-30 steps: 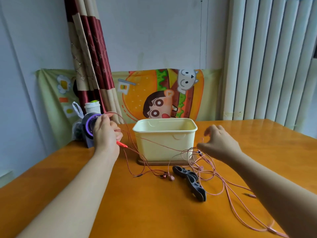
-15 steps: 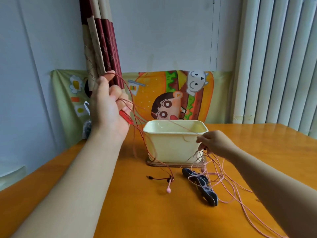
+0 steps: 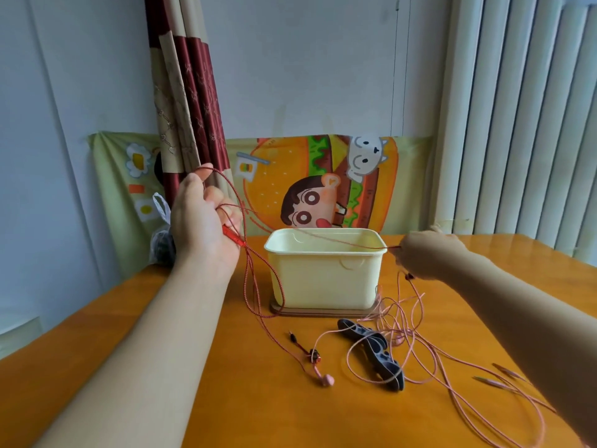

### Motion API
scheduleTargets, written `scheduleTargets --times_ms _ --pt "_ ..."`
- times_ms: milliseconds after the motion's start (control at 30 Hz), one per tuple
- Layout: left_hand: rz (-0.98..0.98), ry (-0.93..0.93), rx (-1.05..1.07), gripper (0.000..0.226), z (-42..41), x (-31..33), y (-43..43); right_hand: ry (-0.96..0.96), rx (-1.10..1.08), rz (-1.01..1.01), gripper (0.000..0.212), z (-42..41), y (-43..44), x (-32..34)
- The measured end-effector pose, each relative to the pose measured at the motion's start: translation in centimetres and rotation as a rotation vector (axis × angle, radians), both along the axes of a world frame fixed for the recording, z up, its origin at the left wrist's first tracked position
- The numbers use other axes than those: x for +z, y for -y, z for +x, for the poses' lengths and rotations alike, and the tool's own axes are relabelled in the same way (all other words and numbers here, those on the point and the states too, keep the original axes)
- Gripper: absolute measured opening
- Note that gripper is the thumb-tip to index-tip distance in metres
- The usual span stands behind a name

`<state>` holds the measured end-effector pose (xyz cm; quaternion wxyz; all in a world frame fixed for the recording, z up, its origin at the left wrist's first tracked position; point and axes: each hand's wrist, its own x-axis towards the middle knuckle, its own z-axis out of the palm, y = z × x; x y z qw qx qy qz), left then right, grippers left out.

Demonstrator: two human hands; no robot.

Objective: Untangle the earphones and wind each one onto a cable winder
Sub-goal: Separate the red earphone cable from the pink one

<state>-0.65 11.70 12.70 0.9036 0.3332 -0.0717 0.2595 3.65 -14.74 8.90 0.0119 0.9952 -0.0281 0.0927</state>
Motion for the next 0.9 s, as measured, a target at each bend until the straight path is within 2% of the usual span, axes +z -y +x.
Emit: scheduleTargets --times_ms 67,100,167,267,333,400,467,567,600,633,700,767,833,867,900 --pt "0.025 -0.011 0.019 0.031 0.3 -0.4 0.0 0.24 0.048 0.005 0.024 -0.2 -0.2 0.4" --pt "0.033 -0.014 0.023 0.031 0.4 -0.6 0.0 0.364 0.097 0.057 0.029 -0.1 -0.2 0.4" --pt "0.049 -0.024 0.034 0.03 0.5 -0.9 -0.1 0.509 0.169 0.297 0.046 0.3 -0.2 0.5" --pt "0.063 -0.028 0.044 0.03 0.6 -1.2 -0.2 0.596 0.177 0.774 0.043 0.6 -0.1 0.2" --pt "0.07 -0.029 0.055 0.03 0.6 -1.2 -0.3 0.672 0.143 0.964 0.032 0.7 0.3 0.2" --pt "0.079 -0.023 0.07 0.03 0.5 -1.2 -0.3 0.61 0.12 1.063 0.033 0.8 0.6 0.3" --pt "0.08 -0.018 0.078 0.029 0.3 -1.1 -0.3 0.478 0.105 0.99 0.034 0.9 0.8 -0.1" --pt "0.092 -0.038 0.102 0.028 0.3 -1.2 -0.2 0.322 0.018 0.59 0.056 0.9 1.2 -1.2" --pt "0.094 -0.044 0.106 0.028 0.3 -1.2 -0.2 0.225 0.019 0.576 0.063 0.8 1.2 -1.5" --pt "0.092 -0.051 0.109 0.027 0.4 -1.3 -0.2 0.082 0.036 0.647 0.066 0.7 1.0 -1.8" --pt "0.089 -0.074 0.112 0.025 0.7 -1.6 -0.2 -0.191 0.041 0.797 0.062 0.3 0.7 -2.4" --pt "0.094 -0.084 0.114 0.023 0.8 -1.9 -0.2 -0.19 0.094 0.765 0.046 0.2 0.4 -2.6" --pt "0.093 -0.073 0.111 0.025 0.8 -2.0 -0.2 0.016 0.183 0.72 0.032 0.1 -0.1 -2.4" --pt "0.089 -0.068 0.108 0.027 0.8 -1.9 -0.1 0.087 0.241 0.77 0.03 -0.3 -0.6 -2.0" --pt "0.082 -0.065 0.106 0.029 0.8 -1.8 0.0 0.08 0.309 0.835 0.028 -0.9 -1.4 -1.6"
